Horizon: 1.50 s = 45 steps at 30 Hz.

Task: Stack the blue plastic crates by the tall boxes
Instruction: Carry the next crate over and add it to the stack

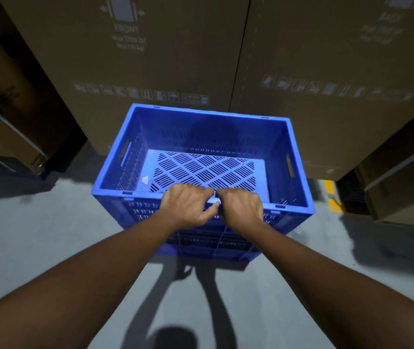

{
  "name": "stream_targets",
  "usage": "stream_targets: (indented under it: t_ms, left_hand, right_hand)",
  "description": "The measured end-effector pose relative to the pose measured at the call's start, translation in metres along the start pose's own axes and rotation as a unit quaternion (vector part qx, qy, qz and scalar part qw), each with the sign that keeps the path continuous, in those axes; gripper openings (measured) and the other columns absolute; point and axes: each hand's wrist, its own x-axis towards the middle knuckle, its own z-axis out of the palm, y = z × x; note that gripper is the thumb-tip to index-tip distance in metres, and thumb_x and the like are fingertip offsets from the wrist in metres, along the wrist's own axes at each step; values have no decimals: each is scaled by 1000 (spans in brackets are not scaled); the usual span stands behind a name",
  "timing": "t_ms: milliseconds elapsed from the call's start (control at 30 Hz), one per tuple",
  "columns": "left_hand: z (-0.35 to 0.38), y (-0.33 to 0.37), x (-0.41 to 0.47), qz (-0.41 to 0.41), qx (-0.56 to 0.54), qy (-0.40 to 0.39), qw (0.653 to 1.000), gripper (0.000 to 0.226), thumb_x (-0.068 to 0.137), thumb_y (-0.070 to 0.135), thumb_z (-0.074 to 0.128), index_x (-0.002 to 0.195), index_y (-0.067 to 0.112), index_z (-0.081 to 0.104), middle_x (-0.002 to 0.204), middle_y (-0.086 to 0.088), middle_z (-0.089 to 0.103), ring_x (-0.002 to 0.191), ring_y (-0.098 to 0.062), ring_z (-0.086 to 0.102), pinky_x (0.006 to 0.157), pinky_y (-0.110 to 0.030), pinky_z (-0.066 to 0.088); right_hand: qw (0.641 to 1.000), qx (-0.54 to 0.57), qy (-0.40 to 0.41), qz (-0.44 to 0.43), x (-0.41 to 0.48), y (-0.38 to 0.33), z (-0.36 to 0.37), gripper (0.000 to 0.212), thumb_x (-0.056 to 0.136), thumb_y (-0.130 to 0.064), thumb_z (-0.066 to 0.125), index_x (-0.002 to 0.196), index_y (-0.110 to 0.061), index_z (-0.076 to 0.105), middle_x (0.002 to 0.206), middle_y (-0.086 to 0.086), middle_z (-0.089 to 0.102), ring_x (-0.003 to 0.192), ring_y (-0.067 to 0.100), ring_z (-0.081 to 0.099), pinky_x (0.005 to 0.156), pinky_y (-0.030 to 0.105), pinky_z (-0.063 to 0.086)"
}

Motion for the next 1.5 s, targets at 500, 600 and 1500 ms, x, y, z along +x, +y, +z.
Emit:
stream_targets:
  t_ms: [500, 600, 1500]
  left_hand:
    - [-112, 31, -41, -73, -65, 14, 995, 69, 93, 49, 17, 151, 11, 24, 150, -18, 36, 139, -35, 32, 108, -49, 35]
    - [-184, 49, -51, -115, -158, 74, 978, 67, 95, 48, 24, 148, 8, 30, 151, -18, 36, 141, -35, 31, 112, -49, 31]
    - [-588, 276, -418, -260, -437, 373, 776, 51, 97, 45, 35, 141, 19, 40, 137, 12, 45, 120, 12, 42, 97, -7, 34]
  right_hand:
    - [979, 204, -16, -17, -73, -14, -98, 73, 81, -30, 69, 144, -17, 34, 138, 8, 44, 125, 30, 44, 100, 43, 42]
    - [956, 289, 41, -14, -105, -22, -164, 74, 78, -26, 68, 143, -16, 36, 141, 6, 44, 127, 29, 43, 101, 43, 42]
    - [750, 617, 237, -19, -541, -151, -523, 58, 87, -30, 69, 138, -18, 45, 135, -2, 54, 120, 8, 54, 83, 9, 44]
